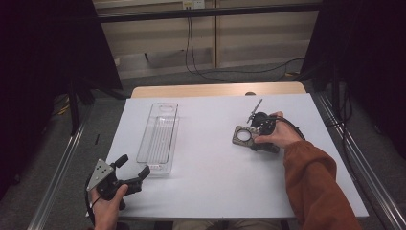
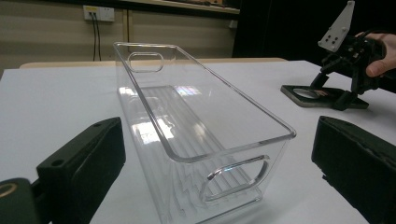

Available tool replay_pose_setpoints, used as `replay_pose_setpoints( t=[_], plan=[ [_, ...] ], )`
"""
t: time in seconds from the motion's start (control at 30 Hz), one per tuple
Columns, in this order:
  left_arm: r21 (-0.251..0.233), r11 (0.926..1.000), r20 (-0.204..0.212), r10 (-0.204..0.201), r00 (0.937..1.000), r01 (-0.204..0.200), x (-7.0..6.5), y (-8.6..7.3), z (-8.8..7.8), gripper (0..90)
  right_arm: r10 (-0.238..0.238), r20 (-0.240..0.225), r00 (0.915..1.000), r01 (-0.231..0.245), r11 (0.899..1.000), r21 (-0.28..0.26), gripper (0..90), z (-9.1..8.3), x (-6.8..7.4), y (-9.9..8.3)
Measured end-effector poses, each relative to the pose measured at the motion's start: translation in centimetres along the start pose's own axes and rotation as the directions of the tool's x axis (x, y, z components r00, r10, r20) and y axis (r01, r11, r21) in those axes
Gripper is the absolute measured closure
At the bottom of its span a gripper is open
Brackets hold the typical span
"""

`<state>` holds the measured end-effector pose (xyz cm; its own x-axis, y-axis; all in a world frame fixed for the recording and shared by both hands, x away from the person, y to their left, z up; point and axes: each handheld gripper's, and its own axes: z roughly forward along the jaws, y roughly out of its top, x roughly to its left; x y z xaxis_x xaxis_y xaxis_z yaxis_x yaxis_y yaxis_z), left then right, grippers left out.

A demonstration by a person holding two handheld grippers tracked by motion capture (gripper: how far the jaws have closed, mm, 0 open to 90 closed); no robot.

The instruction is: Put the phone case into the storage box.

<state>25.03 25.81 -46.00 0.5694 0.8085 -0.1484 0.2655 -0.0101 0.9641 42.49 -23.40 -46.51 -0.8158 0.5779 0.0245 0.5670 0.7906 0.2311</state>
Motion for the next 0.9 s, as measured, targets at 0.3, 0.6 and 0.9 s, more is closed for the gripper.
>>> replay_pose_setpoints(
  t=[0.3, 0.6, 0.9],
  plan=[
    [0.0, 1.0, -0.004, 0.001, 1.0, -0.001, 0.0, 0.0, 0.1, 2.9, -0.007, 0.006, 1.0, 0.007, 1.0, 0.01, 11.5, -0.2, 0.2, 0.1],
    [0.005, 1.0, -0.006, 0.006, 1.0, -0.006, 0.1, 0.0, 0.0, 2.9, 0.007, 0.007, 1.0, -0.007, 1.0, -0.017, 11.8, -0.3, 0.0, -0.1],
    [0.002, 1.0, -0.013, -0.001, 0.9999, 0.001, 0.2, 0.0, 0.0, 2.9, 0.029, -0.006, 0.9996, -0.029, 0.996, -0.084, 11.9, -1.4, 0.2, -0.4]
  ],
)
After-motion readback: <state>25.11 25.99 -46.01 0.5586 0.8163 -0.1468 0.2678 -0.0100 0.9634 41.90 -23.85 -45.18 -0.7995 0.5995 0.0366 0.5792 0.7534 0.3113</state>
